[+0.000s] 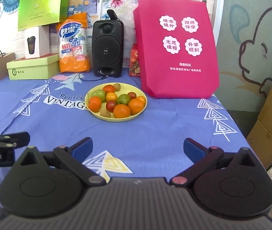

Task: Organize fruits

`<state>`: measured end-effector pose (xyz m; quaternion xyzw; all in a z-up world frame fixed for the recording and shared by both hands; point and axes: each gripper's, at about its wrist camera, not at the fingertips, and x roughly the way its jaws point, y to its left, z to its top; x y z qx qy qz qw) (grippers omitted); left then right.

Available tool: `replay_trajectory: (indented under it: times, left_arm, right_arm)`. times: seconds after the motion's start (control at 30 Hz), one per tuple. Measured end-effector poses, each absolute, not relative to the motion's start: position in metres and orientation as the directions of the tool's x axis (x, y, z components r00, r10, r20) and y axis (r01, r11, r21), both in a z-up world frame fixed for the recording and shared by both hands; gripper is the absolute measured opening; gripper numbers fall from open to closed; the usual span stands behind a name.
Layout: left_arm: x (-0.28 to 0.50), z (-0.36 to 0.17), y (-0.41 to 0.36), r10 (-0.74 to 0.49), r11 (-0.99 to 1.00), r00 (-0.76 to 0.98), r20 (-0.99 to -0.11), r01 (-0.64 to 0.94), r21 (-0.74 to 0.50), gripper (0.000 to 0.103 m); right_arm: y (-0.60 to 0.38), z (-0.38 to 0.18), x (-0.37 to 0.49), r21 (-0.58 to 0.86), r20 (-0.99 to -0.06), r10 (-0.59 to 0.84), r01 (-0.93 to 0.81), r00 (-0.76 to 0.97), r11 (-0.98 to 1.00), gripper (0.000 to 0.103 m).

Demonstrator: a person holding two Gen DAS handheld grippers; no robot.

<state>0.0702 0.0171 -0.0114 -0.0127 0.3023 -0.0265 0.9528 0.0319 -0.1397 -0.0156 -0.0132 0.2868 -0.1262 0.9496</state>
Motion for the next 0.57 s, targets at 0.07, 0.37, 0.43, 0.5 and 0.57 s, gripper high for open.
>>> replay_trajectory:
  times: [0.07,0.37,0.43,0.5,0.57]
  left_arm:
    - [0.066,-0.008,0.016,-0.049,0.999,0.823,-0.565,0.041,-0.028,0.103]
    - [0.051,-0.002,0.017,-0.139,0.988,0.832,-0.538,0.082,-0.128,0.103]
    - [0.049,-0.002,0.012,-0.122,0.992,0.836,-0.535,0.084,-0.095,0.103]
    - [0.047,-0.001,0.009,-0.113,0.993,0.842,-0.528,0.088,-0.073,0.103]
    - [0.047,0.000,0.007,-0.124,0.992,0.839,-0.530,0.103,-0.070,0.103]
  right_arm:
    - [-0.140,-0.014,0.027,-0.091,-0.536,-0.240,0.228,0.809,0.970,0.103]
    - [-0.134,-0.007,0.015,-0.101,-0.513,-0.229,0.206,0.828,0.973,0.103]
    - [-0.133,-0.007,0.013,-0.104,-0.512,-0.226,0.202,0.829,0.974,0.103]
    - [-0.134,-0.007,0.013,-0.102,-0.511,-0.226,0.203,0.829,0.974,0.103]
    - [-0.134,-0.007,0.012,-0.098,-0.509,-0.226,0.205,0.831,0.974,0.103]
